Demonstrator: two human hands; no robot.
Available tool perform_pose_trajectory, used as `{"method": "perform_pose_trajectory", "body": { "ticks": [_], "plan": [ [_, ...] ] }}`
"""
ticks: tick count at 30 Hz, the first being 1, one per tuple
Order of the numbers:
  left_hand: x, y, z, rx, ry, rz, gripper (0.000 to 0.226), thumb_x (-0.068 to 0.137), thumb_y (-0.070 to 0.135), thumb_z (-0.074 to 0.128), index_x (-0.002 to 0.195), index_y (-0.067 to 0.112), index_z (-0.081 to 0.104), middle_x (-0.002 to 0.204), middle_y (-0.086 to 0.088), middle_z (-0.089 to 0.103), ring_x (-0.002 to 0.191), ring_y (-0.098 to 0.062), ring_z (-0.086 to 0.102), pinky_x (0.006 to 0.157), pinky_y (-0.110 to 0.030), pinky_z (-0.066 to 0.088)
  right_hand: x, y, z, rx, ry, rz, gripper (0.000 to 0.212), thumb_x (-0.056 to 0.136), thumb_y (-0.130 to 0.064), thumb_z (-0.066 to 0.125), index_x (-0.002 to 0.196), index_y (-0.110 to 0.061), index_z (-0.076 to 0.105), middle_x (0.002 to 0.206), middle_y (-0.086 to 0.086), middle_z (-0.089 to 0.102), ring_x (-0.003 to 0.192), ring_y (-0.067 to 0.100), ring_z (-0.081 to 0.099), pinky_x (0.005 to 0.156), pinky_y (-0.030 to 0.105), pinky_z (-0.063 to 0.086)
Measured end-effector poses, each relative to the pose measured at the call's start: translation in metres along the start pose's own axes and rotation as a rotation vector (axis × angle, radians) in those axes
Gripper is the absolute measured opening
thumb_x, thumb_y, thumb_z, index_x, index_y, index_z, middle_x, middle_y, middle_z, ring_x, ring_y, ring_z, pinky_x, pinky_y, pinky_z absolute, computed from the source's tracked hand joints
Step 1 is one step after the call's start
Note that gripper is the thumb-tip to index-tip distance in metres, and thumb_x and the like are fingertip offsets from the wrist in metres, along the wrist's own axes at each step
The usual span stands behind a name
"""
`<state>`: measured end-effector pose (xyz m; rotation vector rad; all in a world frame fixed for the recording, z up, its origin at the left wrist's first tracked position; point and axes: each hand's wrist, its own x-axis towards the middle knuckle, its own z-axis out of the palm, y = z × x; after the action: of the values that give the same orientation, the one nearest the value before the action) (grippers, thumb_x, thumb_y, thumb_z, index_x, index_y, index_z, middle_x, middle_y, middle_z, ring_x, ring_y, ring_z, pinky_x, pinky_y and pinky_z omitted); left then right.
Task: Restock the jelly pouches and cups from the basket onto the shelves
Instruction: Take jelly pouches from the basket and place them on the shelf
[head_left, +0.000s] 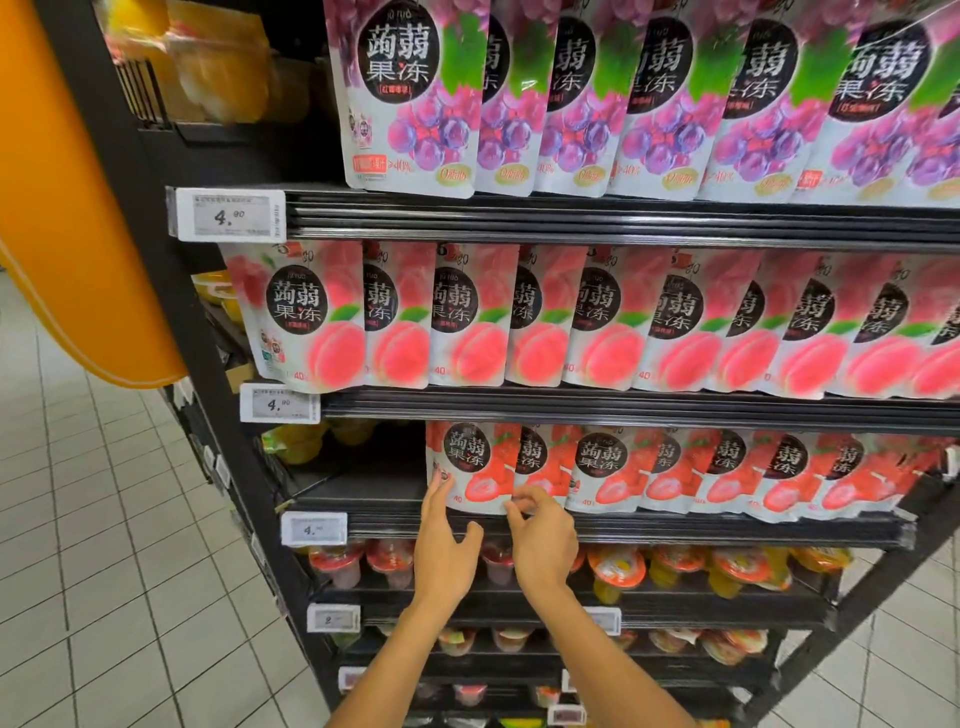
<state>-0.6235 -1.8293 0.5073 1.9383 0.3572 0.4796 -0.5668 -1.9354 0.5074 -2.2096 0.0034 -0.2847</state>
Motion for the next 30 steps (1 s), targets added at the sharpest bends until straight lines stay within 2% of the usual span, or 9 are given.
{"method": "perform_pose_trajectory", "body": {
  "ticks": [3,7,12,16,20,22,24,26,30],
  "plan": [
    [0.0,-0.001,-0.001,-0.044,0.001,-0.009,0.064,0.092,0.003,0.059,0.147,0.023,0.035,0.159,0.01,0.023,0.138,-0.003,0.031,0.086,-0.006,0.043,-0.001,0.002,0.0,0.021,0.008,-0.009,0.012,0.089,-0.026,0.069,0.101,-0.027,0.067,0.078,-0.018,0.066,0.064,-0.002,0.052,0.053,0.016,0.034],
    [-0.002,-0.001,-0.004,-0.167,0.054,-0.008,0.059,0.092,-0.001,0.058,0.141,0.027,0.042,0.154,0.011,0.032,0.136,-0.006,0.038,0.093,-0.018,0.043,-0.012,0.013,-0.002,0.135,0.038,0.001,0.014,0.087,-0.026,0.072,0.1,-0.027,0.067,0.066,-0.024,0.058,0.057,-0.008,0.053,0.053,0.011,0.035],
    [-0.023,-0.008,-0.001,-0.171,0.168,-0.026,0.042,0.091,0.0,0.058,0.127,0.021,0.054,0.134,0.008,0.054,0.114,0.005,0.051,0.083,-0.006,0.045,-0.038,0.043,-0.006,0.217,-0.069,0.002,0.011,0.084,-0.016,0.074,0.095,-0.016,0.069,0.069,-0.007,0.068,0.065,0.011,0.065,0.061,0.026,0.049],
    [-0.063,-0.042,0.013,-0.108,0.162,-0.124,0.031,0.09,-0.001,0.058,0.118,0.011,0.06,0.115,0.003,0.06,0.099,0.005,0.055,0.083,-0.017,0.048,-0.073,0.089,-0.011,0.259,-0.218,0.13,0.007,0.086,-0.007,0.07,0.093,-0.007,0.068,0.074,0.009,0.07,0.069,0.019,0.068,0.06,0.02,0.051],
    [-0.124,-0.106,0.041,-0.047,0.067,-0.354,0.025,0.09,-0.002,0.058,0.112,0.009,0.062,0.111,-0.004,0.064,0.088,-0.015,0.061,0.074,-0.025,0.05,-0.124,0.158,-0.008,0.186,-0.364,0.301,0.005,0.086,-0.002,0.069,0.091,-0.002,0.07,0.084,0.012,0.072,0.076,0.019,0.066,0.069,0.026,0.053],
    [-0.158,-0.144,0.059,-0.017,0.02,-0.456,0.025,0.09,-0.004,0.059,0.109,0.012,0.061,0.112,-0.007,0.064,0.078,-0.012,0.058,0.07,-0.023,0.048,-0.149,0.198,-0.003,0.164,-0.424,0.412,0.005,0.086,0.002,0.067,0.086,0.0,0.071,0.085,0.01,0.072,0.079,0.023,0.068,0.07,0.028,0.055],
    [-0.191,-0.18,0.075,0.019,-0.009,-0.515,0.03,0.086,-0.009,0.059,0.104,0.015,0.061,0.11,-0.008,0.065,0.086,-0.011,0.061,0.08,-0.026,0.049,-0.171,0.241,0.004,0.127,-0.494,0.502,0.006,0.086,0.0,0.068,0.084,-0.003,0.072,0.083,0.002,0.071,0.08,0.02,0.067,0.069,0.02,0.054],
    [-0.221,-0.224,0.097,0.072,-0.042,-0.559,0.032,0.083,-0.013,0.059,0.102,0.012,0.062,0.108,-0.011,0.066,0.096,-0.027,0.064,0.086,-0.038,0.051,-0.19,0.29,0.017,0.019,-0.635,0.552,0.008,0.086,-0.01,0.068,0.093,-0.013,0.071,0.088,-0.001,0.069,0.082,0.016,0.064,0.068,0.01,0.048],
    [-0.274,-0.305,0.139,0.128,-0.102,-0.744,0.026,0.084,-0.013,0.061,0.108,-0.003,0.064,0.108,-0.014,0.066,0.102,-0.032,0.063,0.093,-0.051,0.05,-0.22,0.38,0.052,-0.125,-0.69,0.577,0.002,0.085,-0.016,0.071,0.086,-0.017,0.072,0.09,0.017,0.073,0.084,0.034,0.069,0.077,0.045,0.056]
  ]
}}
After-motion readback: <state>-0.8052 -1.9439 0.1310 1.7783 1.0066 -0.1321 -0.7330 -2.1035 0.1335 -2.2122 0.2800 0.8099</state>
